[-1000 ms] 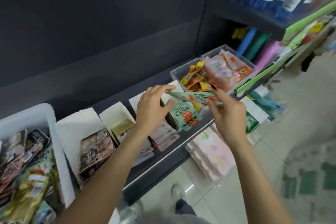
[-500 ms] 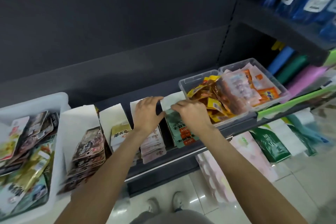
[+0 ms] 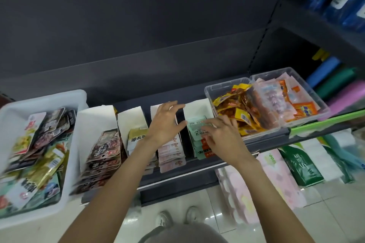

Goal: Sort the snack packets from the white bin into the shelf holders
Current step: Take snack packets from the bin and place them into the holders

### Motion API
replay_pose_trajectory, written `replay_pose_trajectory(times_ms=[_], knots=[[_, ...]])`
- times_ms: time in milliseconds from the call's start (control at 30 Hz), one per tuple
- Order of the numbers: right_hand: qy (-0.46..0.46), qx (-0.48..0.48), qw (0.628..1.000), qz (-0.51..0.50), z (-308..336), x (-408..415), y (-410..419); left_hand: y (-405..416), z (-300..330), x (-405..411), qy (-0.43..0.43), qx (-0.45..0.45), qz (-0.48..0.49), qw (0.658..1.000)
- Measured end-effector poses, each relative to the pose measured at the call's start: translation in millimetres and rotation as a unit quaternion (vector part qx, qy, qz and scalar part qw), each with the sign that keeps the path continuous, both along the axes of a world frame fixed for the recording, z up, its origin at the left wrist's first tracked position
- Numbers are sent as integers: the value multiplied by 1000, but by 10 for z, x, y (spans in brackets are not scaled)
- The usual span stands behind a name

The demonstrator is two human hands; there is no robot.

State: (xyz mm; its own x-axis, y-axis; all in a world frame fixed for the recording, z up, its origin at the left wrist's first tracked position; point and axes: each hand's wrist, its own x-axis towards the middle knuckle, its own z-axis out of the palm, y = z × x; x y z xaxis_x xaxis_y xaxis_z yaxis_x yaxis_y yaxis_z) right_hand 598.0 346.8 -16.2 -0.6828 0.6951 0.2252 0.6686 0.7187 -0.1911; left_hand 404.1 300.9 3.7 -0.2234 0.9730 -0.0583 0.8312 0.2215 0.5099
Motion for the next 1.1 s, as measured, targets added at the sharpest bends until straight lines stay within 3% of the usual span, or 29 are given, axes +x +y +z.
replay_pose_trajectory(times_ms=[133,233,367,500,633,800,967,1100], knots=[[135,-88,986,47,417,-186,-130,-488,267,-135,-22,102,40,994],[148,-140,972,116,618,-534,-302,-993,399,-383,63,182,58,980],[142,-177,949,220,715,-1190,-679,-1716,415,-882,130,210,133,960],[66,-162,939,297,754,-1896,-1118,-2452,238,-1517,130,193,266,936],[22,-177,923,340,676,-2610,-1519,-2974,-62,-2240,82,99,378,917],[-66,-169,923,340,402,-3427,-1915,-3188,-288,-2832,60,-18,286,956],[-249,-136,917,282,3,-3859,-2200,-3256,-436,-3067,43,-55,226,972],[-212,-80,939,261,-148,-3897,-2286,-3288,-475,-3141,-18,-54,215,975]])
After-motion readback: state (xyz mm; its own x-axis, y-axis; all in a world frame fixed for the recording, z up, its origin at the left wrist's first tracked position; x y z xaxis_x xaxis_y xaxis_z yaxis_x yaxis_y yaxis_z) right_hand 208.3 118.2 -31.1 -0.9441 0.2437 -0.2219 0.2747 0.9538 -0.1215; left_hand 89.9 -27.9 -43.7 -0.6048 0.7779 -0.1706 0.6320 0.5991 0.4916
